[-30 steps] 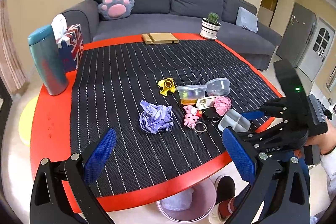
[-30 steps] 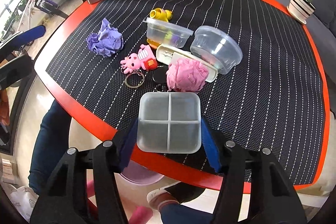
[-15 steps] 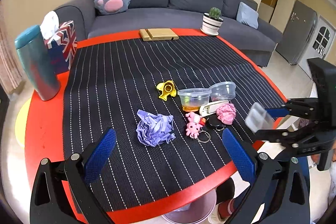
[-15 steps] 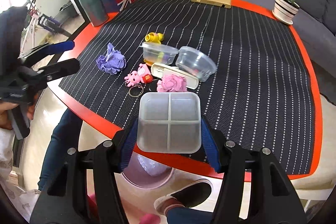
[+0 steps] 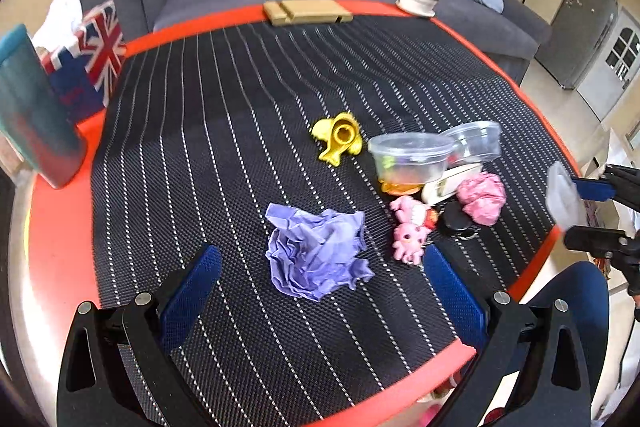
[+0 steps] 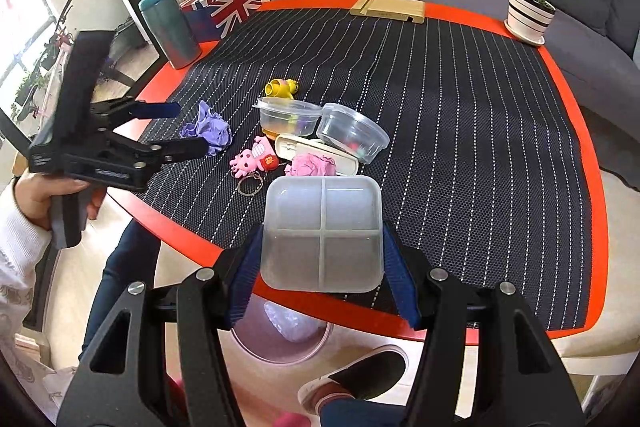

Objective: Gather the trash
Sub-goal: 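Lift the white box with the right tool while the left tool grasps the purple paper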

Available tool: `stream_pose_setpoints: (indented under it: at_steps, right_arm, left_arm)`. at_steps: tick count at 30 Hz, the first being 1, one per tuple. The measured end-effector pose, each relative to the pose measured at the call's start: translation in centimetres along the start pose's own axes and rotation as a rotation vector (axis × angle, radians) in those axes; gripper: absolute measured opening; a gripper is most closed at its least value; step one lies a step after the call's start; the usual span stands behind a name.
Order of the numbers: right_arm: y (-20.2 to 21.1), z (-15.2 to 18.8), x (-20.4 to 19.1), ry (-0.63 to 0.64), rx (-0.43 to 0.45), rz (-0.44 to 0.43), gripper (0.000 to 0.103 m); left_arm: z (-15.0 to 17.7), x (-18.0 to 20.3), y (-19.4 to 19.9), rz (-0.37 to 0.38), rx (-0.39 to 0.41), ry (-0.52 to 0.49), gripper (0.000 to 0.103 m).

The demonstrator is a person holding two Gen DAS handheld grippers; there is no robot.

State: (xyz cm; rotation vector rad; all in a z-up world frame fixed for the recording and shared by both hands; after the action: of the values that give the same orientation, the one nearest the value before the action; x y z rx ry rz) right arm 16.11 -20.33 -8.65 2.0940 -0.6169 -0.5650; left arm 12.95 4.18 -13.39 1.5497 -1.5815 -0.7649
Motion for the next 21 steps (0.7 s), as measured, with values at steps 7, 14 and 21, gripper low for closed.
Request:
stream_pose_setpoints:
  at_steps: [7, 14, 21]
  right_arm:
    - [-0.1, 0.0, 0.0, -0.006, 0.001, -0.005, 0.058]
    - [0.0, 0.0, 0.0, -0.008, 0.005, -0.004, 0.058]
    - [0.1, 0.0, 0.1, -0.014, 0.018, -0.006, 0.058]
  left_arm:
    - [0.2, -0.2, -1.3, 0.004, -0.030, 0.008, 0.096]
    - [0.2, -0.1, -2.1, 0.015, -0.041, 0.013, 0.068]
    - [0.1, 0.1, -1.6, 0.019, -0.008, -0.008, 0.040]
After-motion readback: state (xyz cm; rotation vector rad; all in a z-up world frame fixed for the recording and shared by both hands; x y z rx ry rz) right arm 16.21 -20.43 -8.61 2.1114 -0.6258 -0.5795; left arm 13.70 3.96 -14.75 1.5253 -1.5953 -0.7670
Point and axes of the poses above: each gripper's, at about its wrist camera, not at the fingertips, and y roughly against the way its jaws point, x to its right, z to its underside, the point moved 7 cm from there along -y, roughly the way its jaws point
